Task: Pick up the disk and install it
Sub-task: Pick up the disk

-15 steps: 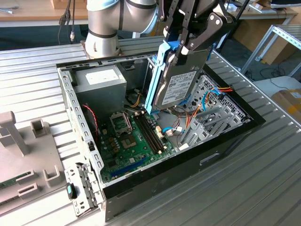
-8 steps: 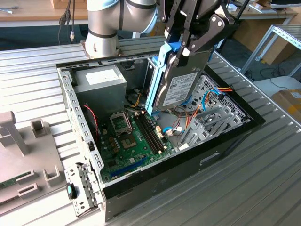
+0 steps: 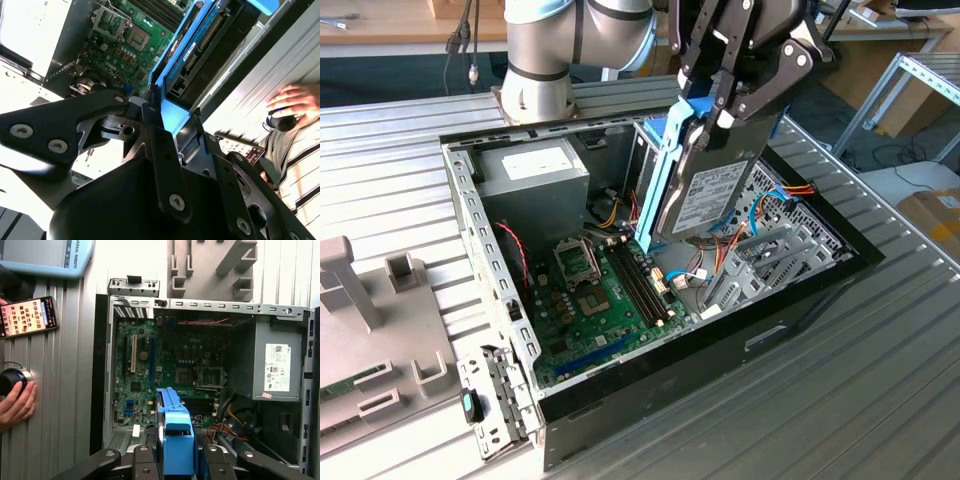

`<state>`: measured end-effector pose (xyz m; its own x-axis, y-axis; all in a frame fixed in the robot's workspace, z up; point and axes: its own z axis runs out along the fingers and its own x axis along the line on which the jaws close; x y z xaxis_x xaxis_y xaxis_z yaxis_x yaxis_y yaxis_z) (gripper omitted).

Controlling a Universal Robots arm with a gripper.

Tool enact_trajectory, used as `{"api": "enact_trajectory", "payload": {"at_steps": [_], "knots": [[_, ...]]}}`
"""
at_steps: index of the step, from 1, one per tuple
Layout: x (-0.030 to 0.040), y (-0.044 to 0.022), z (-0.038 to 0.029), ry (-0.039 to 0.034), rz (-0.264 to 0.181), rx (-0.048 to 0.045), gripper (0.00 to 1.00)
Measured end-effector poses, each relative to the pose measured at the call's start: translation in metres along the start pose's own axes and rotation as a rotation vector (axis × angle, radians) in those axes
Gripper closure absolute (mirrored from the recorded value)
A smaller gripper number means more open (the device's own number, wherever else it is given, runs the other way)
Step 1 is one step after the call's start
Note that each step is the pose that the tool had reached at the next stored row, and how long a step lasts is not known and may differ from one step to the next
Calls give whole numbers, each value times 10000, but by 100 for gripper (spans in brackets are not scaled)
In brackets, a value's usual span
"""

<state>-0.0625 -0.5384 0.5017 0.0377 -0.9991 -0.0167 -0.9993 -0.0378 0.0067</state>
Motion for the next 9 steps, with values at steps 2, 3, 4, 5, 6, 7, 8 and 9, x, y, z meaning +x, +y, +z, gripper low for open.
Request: {"api": "enact_trajectory", "payload": {"at_steps": [2,3,4,5,6,7,8,9], "knots": [[74,-6,-1,4,0,-1,64],[117,-8,-3,17,0,-2,64],[147,-9,-2,28,1,-1,64],[159,-10,-3,36,0,-2,64],[173,-10,-3,46,1,-3,64],[195,-11,-3,59,1,-3,64],[231,-11,-4,79,1,-3,64],[231,-11,-4,79,1,-3,64]]}}
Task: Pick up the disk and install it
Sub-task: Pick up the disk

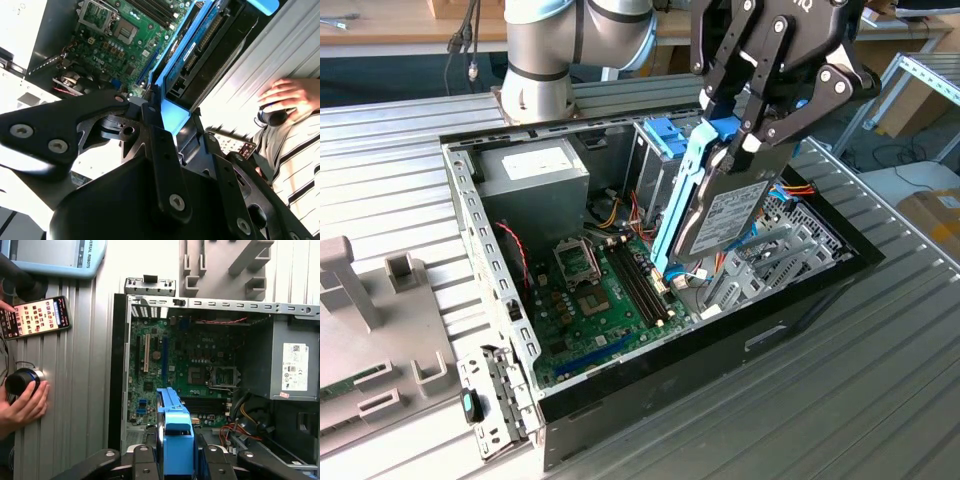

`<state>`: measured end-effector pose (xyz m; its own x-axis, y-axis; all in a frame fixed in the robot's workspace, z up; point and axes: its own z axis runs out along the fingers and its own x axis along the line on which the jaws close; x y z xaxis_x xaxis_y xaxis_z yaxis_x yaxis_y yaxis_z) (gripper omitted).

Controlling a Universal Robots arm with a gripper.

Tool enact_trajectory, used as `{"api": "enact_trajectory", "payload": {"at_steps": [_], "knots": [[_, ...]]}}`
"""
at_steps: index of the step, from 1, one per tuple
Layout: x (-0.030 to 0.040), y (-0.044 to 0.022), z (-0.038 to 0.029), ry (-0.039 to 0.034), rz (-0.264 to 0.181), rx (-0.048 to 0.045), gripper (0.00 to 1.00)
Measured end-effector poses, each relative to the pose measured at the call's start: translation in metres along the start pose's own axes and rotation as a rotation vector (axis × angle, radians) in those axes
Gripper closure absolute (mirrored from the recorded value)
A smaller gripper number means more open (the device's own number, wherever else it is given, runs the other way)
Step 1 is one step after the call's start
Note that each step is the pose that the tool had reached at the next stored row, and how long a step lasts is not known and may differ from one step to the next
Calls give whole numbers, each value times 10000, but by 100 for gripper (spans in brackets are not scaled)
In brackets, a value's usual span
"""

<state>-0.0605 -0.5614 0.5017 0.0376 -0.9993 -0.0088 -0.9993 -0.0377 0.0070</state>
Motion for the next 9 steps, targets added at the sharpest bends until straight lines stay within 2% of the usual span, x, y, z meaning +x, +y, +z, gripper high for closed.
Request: {"api": "enact_trajectory", "payload": {"at_steps": [4,7,9], "knots": [[1,-21,0,0,-3,0,64],[-4,-195,1,13,-1,-1,64],[-5,-286,2,18,0,-1,64]]}}
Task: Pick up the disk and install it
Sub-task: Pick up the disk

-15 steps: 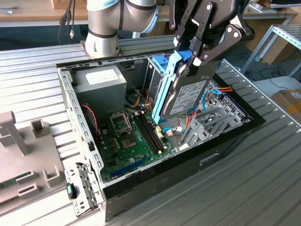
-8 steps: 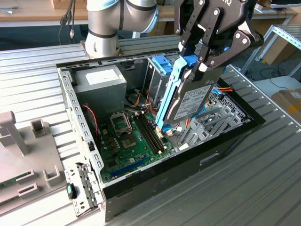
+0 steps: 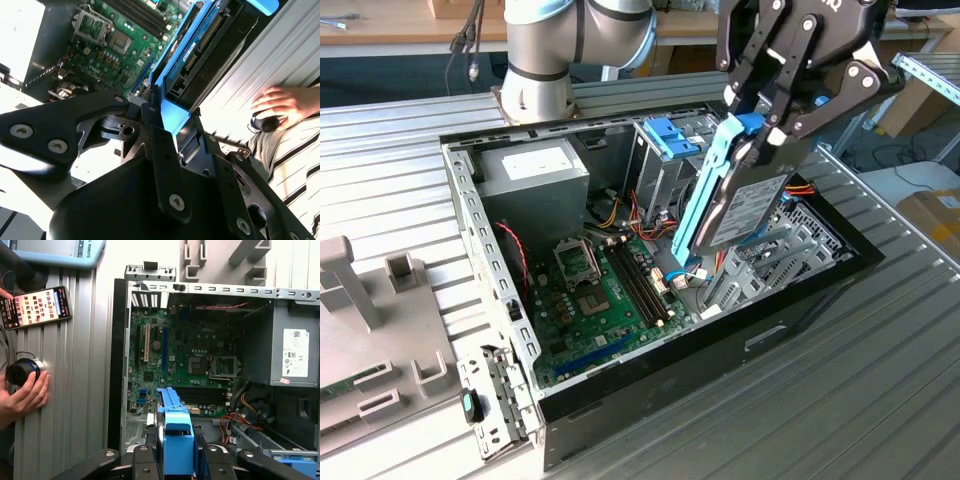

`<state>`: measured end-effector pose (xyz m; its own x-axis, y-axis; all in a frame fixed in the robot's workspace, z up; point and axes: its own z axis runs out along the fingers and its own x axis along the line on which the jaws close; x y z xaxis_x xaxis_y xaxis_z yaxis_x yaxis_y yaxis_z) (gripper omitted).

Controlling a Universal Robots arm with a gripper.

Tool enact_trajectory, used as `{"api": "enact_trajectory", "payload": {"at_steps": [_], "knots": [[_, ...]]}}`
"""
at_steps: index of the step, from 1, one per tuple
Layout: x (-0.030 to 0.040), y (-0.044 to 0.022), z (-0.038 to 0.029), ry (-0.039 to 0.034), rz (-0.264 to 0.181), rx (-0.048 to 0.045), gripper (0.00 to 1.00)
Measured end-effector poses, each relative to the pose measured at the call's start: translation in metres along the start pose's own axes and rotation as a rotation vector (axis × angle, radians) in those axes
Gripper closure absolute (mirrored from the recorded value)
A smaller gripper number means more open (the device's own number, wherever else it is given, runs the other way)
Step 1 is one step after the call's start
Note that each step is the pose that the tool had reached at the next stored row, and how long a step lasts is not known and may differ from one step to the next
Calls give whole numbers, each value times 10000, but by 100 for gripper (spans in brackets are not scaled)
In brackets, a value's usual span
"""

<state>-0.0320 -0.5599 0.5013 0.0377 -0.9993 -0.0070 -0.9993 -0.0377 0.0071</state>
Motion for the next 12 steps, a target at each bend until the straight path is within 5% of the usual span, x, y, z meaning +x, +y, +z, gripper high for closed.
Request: {"api": "enact_trajectory", "payload": {"at_steps": [7,12], "knots": [[2,-398,4,53,0,-3,64],[7,-547,10,88,5,-3,64]]}}
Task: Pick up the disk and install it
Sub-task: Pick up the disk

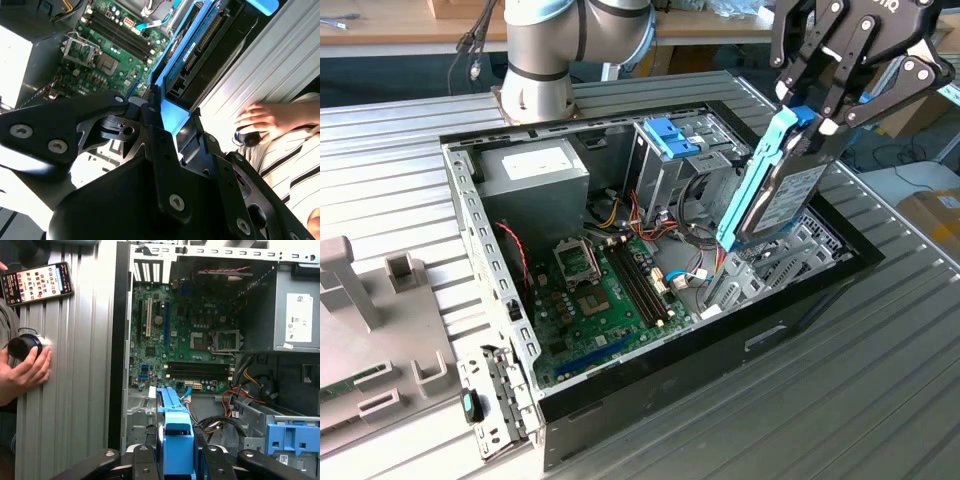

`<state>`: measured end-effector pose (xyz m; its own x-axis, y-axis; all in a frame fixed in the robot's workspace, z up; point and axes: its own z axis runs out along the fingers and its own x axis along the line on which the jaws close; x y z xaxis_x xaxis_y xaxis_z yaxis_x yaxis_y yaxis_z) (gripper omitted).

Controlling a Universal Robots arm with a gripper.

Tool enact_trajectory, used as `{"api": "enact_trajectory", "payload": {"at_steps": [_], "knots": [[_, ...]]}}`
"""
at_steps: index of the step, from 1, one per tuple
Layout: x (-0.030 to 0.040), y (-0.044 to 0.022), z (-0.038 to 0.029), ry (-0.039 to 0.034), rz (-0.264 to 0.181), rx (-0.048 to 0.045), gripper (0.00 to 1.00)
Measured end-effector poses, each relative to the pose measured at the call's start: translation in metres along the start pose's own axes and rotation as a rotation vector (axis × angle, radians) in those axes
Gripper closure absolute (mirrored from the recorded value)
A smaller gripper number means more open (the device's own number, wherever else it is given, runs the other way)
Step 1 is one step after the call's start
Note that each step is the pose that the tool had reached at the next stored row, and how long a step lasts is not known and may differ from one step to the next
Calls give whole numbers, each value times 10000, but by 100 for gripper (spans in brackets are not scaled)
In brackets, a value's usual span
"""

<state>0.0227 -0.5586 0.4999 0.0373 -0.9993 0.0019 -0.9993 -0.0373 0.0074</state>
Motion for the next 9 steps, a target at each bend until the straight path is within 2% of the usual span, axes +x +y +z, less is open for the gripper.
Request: {"api": "enact_trajectory", "payload": {"at_steps": [1,3,9], "knots": [[1,-14,1,14,11,0,64],[4,-110,3,64,41,-4,64],[8,-283,15,78,51,-3,64]]}}
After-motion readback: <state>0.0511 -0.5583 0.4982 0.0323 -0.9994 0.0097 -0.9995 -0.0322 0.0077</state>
